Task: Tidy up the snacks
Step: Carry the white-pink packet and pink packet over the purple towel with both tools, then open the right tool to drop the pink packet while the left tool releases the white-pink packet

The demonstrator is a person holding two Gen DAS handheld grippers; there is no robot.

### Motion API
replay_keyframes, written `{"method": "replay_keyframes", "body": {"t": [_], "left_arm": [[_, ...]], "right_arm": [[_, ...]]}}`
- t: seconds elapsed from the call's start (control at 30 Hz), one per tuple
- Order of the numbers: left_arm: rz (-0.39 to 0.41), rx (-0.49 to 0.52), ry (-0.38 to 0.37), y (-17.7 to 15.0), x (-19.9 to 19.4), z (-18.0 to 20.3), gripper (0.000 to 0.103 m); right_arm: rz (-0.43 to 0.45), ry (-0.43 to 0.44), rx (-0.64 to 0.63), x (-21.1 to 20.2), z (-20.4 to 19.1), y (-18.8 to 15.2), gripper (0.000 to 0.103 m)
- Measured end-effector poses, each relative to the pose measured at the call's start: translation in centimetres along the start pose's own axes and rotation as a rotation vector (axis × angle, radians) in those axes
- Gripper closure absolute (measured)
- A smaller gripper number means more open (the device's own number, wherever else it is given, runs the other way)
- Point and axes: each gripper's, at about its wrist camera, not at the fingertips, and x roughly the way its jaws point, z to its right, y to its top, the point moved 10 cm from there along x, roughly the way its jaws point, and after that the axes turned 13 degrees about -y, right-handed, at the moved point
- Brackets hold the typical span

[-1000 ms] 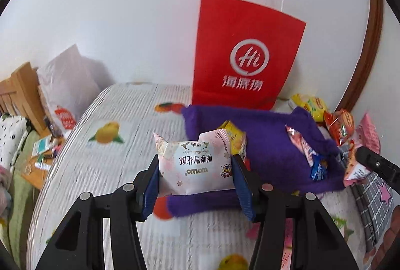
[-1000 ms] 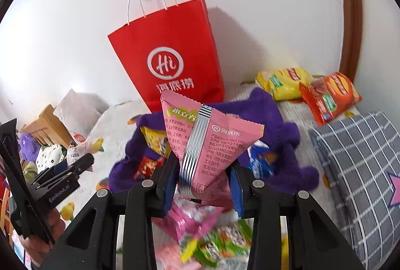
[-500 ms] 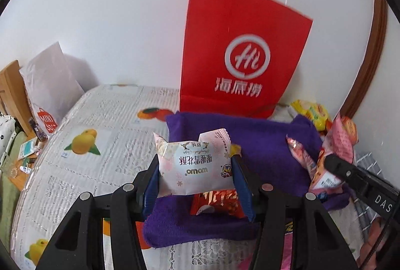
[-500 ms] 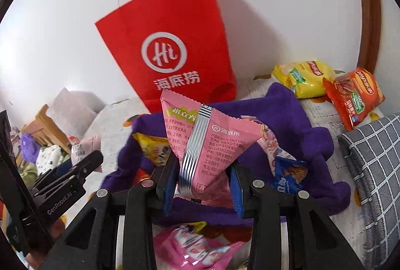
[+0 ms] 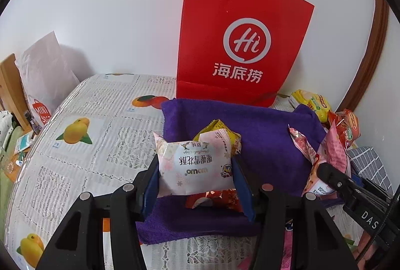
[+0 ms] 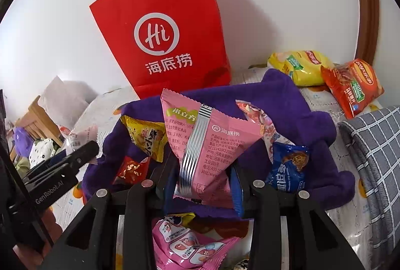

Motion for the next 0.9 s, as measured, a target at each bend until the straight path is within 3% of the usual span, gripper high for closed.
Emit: {"method": "replay_keyframes", "body": {"t": [0.27,0.53,0.9], "left_arm": [[0.002,-0.024,-0.028,-0.1,-0.1,0.0,0.051],[0.0,-0.055,-0.065,0.0,-0.1,0.0,0.051],[0.003,-0.07,-0.075,0.1,0.0,-0.3,0.051]], "right_arm": [[-0.022,0.024,0.058,0.1,0.7,-0.1,0.065],[-0.014,-0.025,0.067,0.9,1.5,-0.3,0.065],[-0.038,-0.028,0.092,2.1,2.4,-0.8,0.065]]}}
